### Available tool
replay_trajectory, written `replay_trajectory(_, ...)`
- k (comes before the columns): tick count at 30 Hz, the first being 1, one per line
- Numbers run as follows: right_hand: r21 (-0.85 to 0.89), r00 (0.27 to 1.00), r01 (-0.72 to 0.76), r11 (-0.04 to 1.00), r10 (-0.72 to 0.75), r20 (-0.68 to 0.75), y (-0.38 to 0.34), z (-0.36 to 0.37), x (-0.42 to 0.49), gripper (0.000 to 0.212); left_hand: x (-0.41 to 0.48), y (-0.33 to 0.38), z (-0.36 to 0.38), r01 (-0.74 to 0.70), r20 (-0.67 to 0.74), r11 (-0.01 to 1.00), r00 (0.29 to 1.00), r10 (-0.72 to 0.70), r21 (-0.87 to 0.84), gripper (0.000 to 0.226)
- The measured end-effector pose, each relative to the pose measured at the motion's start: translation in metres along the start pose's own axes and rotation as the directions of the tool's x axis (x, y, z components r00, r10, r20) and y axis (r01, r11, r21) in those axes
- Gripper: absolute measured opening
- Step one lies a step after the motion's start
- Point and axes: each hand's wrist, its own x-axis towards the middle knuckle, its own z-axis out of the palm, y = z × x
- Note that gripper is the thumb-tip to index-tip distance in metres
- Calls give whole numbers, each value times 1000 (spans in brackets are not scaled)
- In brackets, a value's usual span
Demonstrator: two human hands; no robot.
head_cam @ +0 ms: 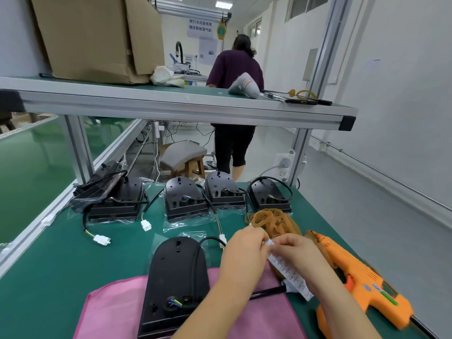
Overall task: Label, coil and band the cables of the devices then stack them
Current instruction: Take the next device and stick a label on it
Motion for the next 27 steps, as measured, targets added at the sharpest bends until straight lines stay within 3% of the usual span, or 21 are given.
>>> replay_trajectory(6,71,998,15,997,-19,59,-1,-2,-5,22,-1,-8,9,-4,-9,999,1000,4,51,17)
replay_trajectory(14,53,996,60,997,-63,55,-3,-5,-9,21,-4,-7,7,-56,-81,998,995,56,2,20)
replay_trajectory(17,41,996,65,997,-67,51,-3,-6,-10,24,-4,-6,5,-142,-53,985,988,148,99,24)
replay_trajectory(20,4,996,72,997,-72,55,-3,-6,-10,24,-6,-3,2,-215,-58,940,970,238,265,14)
replay_trajectory(27,-7,996,71,997,-71,56,-2,-2,-8,14,-7,4,-1,-224,-36,904,967,253,364,27)
